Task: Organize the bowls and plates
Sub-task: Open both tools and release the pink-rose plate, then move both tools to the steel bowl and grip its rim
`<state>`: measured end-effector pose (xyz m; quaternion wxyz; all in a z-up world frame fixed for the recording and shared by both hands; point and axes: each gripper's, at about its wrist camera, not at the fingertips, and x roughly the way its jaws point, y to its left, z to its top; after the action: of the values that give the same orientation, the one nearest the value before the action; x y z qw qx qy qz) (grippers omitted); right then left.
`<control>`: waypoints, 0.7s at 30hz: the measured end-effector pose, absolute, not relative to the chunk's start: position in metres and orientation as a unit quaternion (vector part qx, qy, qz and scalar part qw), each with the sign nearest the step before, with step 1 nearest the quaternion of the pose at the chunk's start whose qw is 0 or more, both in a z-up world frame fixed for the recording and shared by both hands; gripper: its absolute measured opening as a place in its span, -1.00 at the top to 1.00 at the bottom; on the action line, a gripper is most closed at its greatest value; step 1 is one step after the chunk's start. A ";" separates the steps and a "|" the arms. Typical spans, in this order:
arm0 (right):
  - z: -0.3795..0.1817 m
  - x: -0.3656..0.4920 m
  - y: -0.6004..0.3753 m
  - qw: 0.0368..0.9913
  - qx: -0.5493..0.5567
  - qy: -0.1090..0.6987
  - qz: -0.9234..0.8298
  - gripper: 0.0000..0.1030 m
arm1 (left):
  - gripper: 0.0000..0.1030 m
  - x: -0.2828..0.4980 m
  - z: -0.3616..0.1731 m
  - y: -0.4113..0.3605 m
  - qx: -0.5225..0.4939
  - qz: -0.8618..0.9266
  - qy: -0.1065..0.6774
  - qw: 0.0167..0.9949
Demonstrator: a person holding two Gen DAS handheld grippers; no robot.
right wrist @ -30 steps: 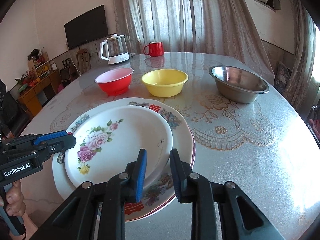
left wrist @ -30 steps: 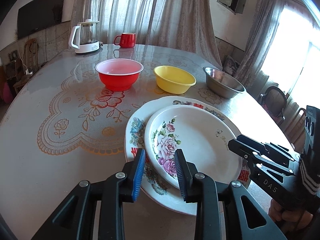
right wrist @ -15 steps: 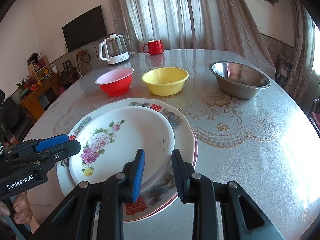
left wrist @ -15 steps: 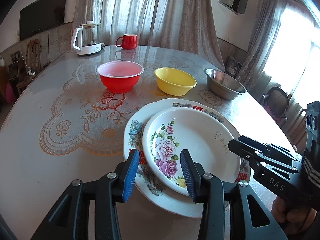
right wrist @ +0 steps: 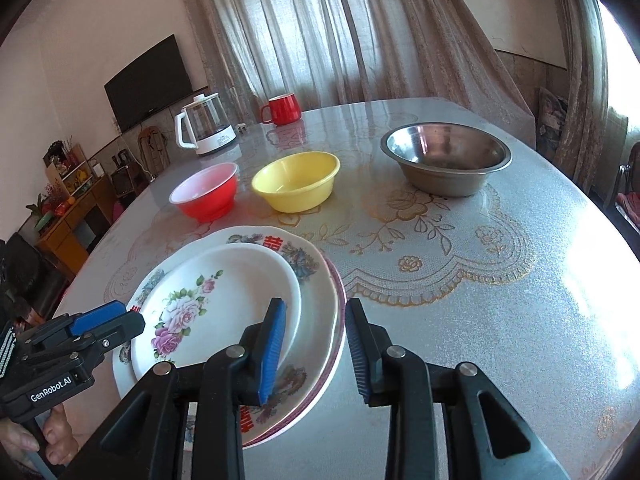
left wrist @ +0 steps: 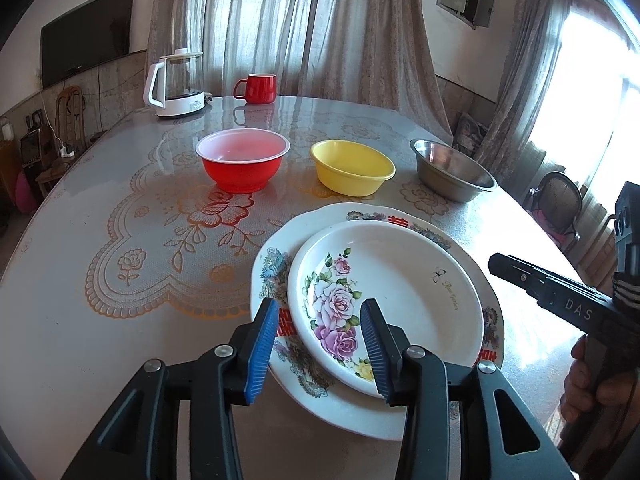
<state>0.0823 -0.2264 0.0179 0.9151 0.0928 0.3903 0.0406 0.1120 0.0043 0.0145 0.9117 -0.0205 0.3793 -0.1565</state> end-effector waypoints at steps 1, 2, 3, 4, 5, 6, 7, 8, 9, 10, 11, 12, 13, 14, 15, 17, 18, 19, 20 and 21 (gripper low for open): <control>0.018 0.084 -0.231 0.914 0.099 0.392 0.037 0.41 | 0.15 0.113 0.015 0.005 -0.021 -0.156 0.380 0.912; 0.017 0.085 -0.236 0.913 0.103 0.393 0.032 0.41 | 0.15 0.114 0.015 0.005 -0.022 -0.156 0.380 0.912; 0.017 0.087 -0.240 0.912 0.106 0.395 0.029 0.41 | 0.15 0.115 0.015 0.005 -0.021 -0.156 0.379 0.912; 0.017 0.089 -0.244 0.912 0.110 0.395 0.026 0.41 | 0.15 0.115 0.015 0.005 -0.020 -0.156 0.378 0.912; 0.017 0.091 -0.250 0.911 0.115 0.396 0.022 0.41 | 0.15 0.115 0.015 0.006 -0.020 -0.155 0.377 0.913; 0.017 0.093 -0.256 0.909 0.122 0.398 0.015 0.41 | 0.15 0.116 0.015 0.006 -0.020 -0.154 0.377 0.913; 0.017 0.096 -0.264 0.908 0.130 0.398 0.009 0.41 | 0.15 0.117 0.014 0.007 -0.021 -0.153 0.377 0.913; 0.017 0.098 -0.271 0.907 0.137 0.398 0.003 0.41 | 0.15 0.117 0.013 0.007 -0.022 -0.153 0.378 0.913; 0.018 0.100 -0.278 0.906 0.145 0.397 -0.003 0.41 | 0.13 0.118 0.012 0.008 -0.023 -0.153 0.379 0.912; 0.017 0.102 -0.285 0.905 0.153 0.397 -0.010 0.40 | 0.12 0.118 0.012 0.008 -0.024 -0.153 0.381 0.912; 0.017 0.105 -0.292 0.903 0.161 0.397 -0.016 0.37 | 0.12 0.119 0.011 0.008 -0.024 -0.154 0.381 0.911; 0.017 0.107 -0.299 0.902 0.169 0.397 -0.021 0.34 | 0.12 0.119 0.011 0.008 -0.024 -0.154 0.381 0.911; 0.017 0.110 -0.306 0.899 0.178 0.398 -0.027 0.34 | 0.12 0.119 0.011 0.008 -0.024 -0.154 0.381 0.912; 0.017 0.113 -0.312 0.898 0.185 0.399 -0.032 0.34 | 0.12 0.120 0.011 0.009 -0.024 -0.153 0.381 0.912; 0.018 0.116 -0.319 0.897 0.191 0.398 -0.036 0.34 | 0.12 0.120 0.011 0.009 -0.025 -0.152 0.381 0.912; 0.021 0.123 -0.330 0.894 0.205 0.395 -0.046 0.31 | 0.12 0.121 0.010 0.011 -0.030 -0.150 0.380 0.912; 0.022 0.126 -0.335 0.894 0.214 0.392 -0.047 0.28 | 0.12 0.121 0.010 0.011 -0.031 -0.149 0.381 0.912; 0.023 0.131 -0.340 0.893 0.222 0.388 -0.048 0.27 | 0.12 0.122 0.010 0.012 -0.030 -0.148 0.380 0.912; 0.023 0.136 -0.346 0.892 0.229 0.386 -0.051 0.27 | 0.12 0.122 0.009 0.012 -0.030 -0.147 0.381 0.912; 0.023 0.141 -0.351 0.890 0.237 0.386 -0.055 0.27 | 0.12 0.123 0.010 0.013 -0.031 -0.148 0.381 0.912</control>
<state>0.1413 -0.3508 0.0228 0.8899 0.2371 0.3857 -0.0554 0.1226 0.0125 0.0096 0.9120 -0.0312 0.3811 -0.1482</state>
